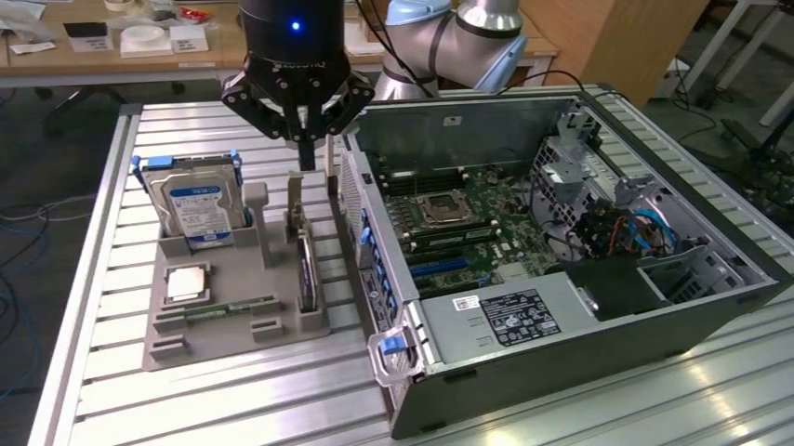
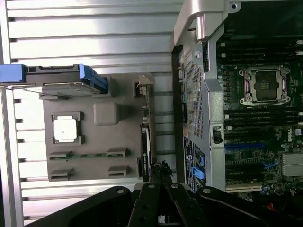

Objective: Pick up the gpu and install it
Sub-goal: 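Reach for the gpu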

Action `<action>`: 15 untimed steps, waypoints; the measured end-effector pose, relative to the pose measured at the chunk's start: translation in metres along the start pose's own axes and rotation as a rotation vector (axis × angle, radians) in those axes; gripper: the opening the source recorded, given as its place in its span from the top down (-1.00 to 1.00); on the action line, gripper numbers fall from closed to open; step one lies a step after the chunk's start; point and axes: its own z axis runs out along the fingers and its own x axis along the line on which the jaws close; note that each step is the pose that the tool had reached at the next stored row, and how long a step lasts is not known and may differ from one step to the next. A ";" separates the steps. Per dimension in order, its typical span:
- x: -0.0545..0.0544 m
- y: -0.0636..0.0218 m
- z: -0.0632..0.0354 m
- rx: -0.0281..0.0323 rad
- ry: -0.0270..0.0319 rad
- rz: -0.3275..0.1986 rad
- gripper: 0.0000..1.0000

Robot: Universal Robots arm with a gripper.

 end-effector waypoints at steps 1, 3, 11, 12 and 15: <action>0.000 0.0000 0.0000 0.0000 0.0000 0.000 0.79; 0.000 0.0000 0.0000 -0.0001 -0.0001 0.000 0.79; 0.001 -0.0059 -0.0001 0.0000 -0.0001 0.000 0.79; 0.001 -0.0070 -0.0002 0.0000 0.0000 0.000 0.79; 0.001 -0.0085 -0.0002 0.0000 -0.0001 0.000 0.79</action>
